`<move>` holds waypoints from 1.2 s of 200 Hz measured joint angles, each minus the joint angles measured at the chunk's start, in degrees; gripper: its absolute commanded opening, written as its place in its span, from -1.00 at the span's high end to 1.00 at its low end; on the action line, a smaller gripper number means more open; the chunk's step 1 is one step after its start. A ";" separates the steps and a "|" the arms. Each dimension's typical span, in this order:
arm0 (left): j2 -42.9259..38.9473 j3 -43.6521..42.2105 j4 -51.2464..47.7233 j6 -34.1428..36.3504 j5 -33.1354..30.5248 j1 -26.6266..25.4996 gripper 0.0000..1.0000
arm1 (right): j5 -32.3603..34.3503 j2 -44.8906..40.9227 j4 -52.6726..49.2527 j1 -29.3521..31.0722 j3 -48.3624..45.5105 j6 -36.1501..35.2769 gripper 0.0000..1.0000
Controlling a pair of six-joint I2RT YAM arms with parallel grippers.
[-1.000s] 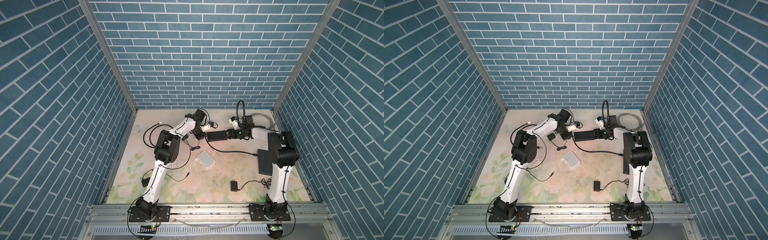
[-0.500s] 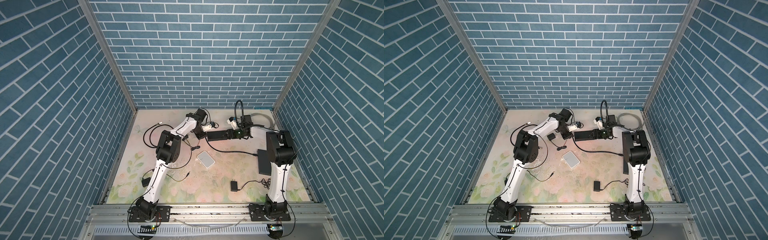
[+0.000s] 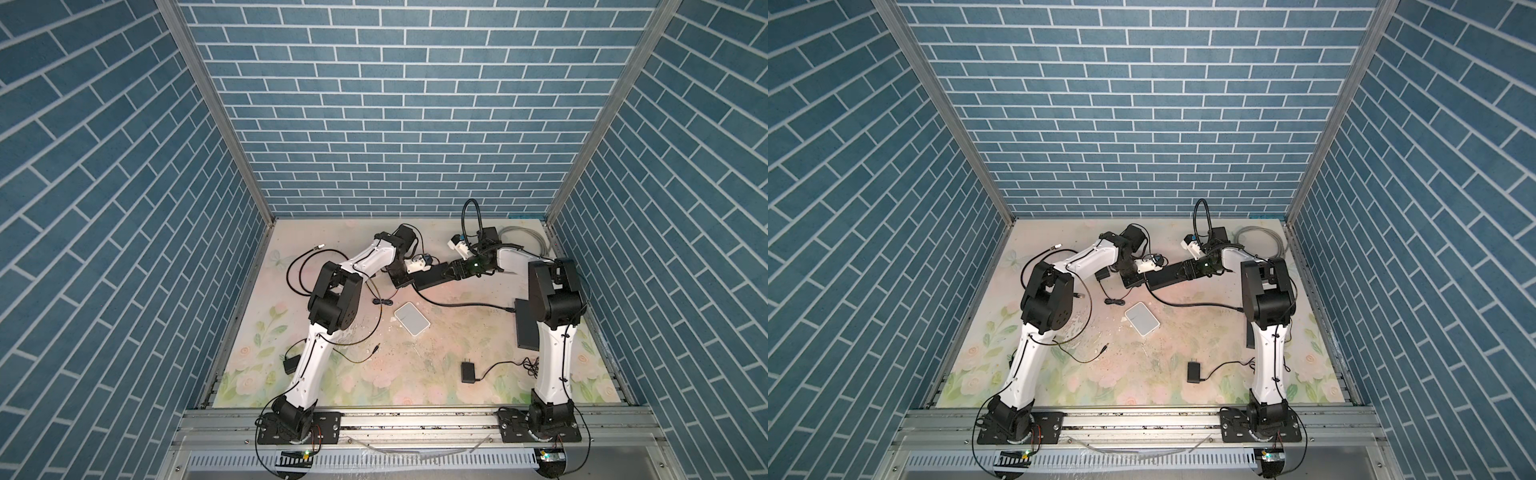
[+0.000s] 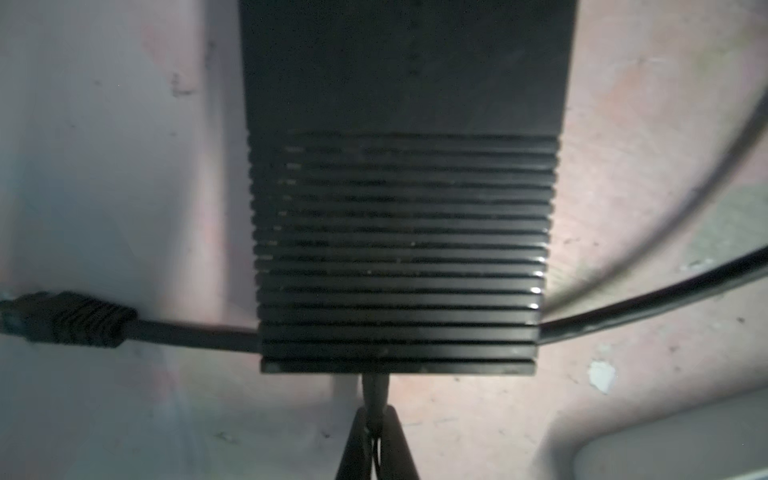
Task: Insert the plug into the switch port
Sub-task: 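Lower the black adapter with the right gripper while the left gripper draws back, then move the right gripper over the grey ethernet cable's clear plug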
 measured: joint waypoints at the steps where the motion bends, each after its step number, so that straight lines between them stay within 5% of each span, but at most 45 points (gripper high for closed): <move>1: -0.15 -0.26 0.09 -0.07 -0.02 -0.04 0.99 | -0.02 0.00 -0.07 0.00 0.00 -0.13 -0.12; 129: 0.42 1.92 -6.80 -1.90 1.38 -1.27 1.00 | -1.60 -0.22 -6.36 0.57 1.07 -9.66 -0.07; 201: 0.63 3.06 -4.61 -2.86 -1.79 -2.38 0.44 | -2.86 -1.18 -0.68 0.83 -1.68 -3.93 -0.22; 240: -1.09 0.00 -0.09 -2.51 -1.62 -0.26 0.37 | -2.51 -5.90 1.79 -1.27 -5.11 2.51 -0.26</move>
